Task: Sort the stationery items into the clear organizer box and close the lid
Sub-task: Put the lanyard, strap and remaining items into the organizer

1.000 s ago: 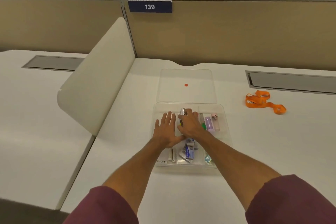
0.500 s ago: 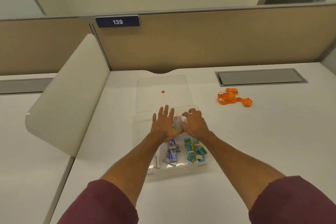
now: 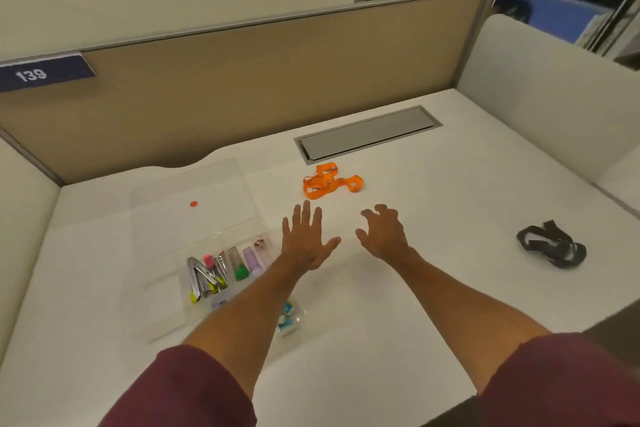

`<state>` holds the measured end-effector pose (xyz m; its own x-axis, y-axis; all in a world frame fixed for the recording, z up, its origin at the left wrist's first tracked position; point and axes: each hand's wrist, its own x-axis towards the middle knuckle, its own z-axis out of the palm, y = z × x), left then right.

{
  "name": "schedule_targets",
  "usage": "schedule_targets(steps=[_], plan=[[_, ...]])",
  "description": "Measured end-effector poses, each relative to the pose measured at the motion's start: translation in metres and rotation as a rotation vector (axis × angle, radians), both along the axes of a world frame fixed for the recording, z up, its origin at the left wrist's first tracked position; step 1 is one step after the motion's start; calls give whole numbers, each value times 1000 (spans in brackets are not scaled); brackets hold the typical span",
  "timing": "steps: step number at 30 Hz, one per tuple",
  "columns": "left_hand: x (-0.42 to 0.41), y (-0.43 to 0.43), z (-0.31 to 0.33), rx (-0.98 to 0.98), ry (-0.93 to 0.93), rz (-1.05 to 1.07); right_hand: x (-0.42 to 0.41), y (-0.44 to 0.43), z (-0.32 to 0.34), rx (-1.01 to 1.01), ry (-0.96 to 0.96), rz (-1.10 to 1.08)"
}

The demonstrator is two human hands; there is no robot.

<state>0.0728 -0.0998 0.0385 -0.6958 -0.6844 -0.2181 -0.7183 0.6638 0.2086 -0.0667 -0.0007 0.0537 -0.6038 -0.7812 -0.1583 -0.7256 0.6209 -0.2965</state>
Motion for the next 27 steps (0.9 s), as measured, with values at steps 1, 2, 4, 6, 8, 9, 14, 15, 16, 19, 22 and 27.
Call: schedule_targets(steps=[1,2,4,6,8,9,14,15,16,19,22,27], plan=[[-14,5,-2,10,-10,-20,-14,9,-3,0,5,-30],[-29,11,-5,16,-20,-41,-29,18,-6,2,9,-63],[-58,21,-8,20,-32,-84,-56,37,-11,8,9,-127],[-87,31,-9,20,-32,-122,-82,58,-18,-7,22,-196],[-114,40,-12,25,-25,-159,-108,80,-23,2,63,-268],[-126,44,-14,27,-21,-180,-122,92,-25,31,81,-308],[-177,62,-25,33,-22,-248,-190,144,-32,218,80,-510],[-185,64,-28,37,-28,-255,-201,151,-33,251,52,-548],[-192,66,-32,40,-35,-261,-212,158,-34,277,27,-578],[-209,69,-40,40,-56,-272,-237,174,-36,301,-43,-640],[-220,68,-44,34,-58,-262,-257,183,-47,286,-99,-664],[-226,57,-47,34,-57,-227,-273,170,-59,288,-170,-534]])
